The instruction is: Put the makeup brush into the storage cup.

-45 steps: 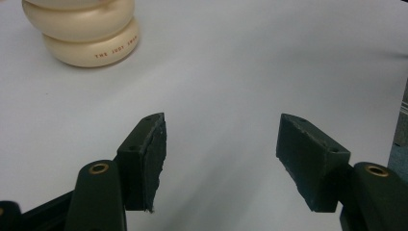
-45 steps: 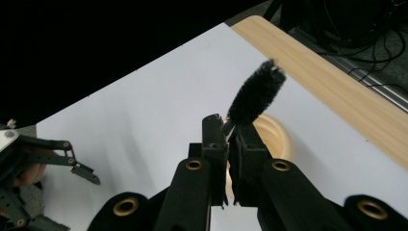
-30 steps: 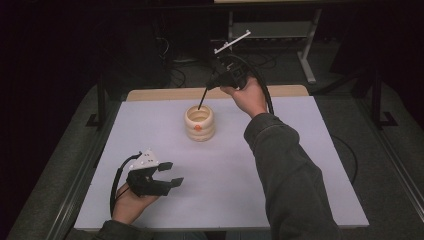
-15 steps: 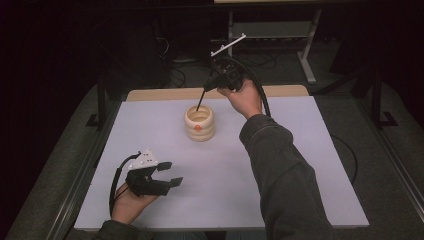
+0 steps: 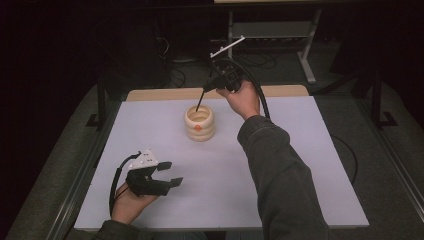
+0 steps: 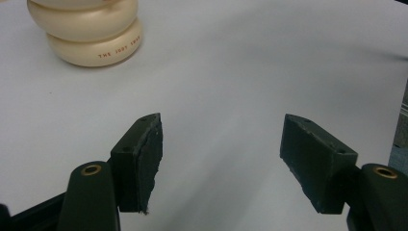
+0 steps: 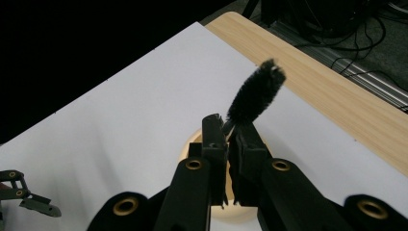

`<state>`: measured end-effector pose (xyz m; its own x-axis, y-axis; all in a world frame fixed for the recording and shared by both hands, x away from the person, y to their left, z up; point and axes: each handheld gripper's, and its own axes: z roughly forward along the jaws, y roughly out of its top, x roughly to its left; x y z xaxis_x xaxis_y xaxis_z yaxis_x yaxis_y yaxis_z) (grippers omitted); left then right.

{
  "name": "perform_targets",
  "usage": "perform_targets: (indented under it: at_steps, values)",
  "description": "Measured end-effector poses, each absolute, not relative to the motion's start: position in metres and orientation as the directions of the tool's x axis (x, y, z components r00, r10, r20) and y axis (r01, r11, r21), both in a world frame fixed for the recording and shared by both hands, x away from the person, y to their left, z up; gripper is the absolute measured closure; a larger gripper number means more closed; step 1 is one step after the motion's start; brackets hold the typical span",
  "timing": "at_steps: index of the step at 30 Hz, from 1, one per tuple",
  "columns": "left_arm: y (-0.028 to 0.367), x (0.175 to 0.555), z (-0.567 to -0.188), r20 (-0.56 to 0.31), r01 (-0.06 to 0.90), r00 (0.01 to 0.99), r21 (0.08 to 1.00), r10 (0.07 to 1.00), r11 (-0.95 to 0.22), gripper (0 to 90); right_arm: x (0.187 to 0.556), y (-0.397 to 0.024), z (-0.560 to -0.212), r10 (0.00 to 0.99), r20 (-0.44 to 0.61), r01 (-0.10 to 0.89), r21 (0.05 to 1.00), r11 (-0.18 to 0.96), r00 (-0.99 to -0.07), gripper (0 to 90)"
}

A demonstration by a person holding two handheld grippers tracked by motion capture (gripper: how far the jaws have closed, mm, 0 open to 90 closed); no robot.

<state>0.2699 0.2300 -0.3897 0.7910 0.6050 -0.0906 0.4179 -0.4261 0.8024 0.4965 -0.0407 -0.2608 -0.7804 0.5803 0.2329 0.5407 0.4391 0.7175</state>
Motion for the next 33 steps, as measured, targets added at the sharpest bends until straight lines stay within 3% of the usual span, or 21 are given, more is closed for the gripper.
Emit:
perform_targets:
  at_steps: [33]
  values:
    - [0.232, 0.270, -0.389, -0.091, 0.425, 0.788, 0.796, 0.610, -0.431, 30.3, 0.504, -0.035, -0.285, 0.608, 0.251, 0.579, 0.693, 0.430, -0.753, 84.6]
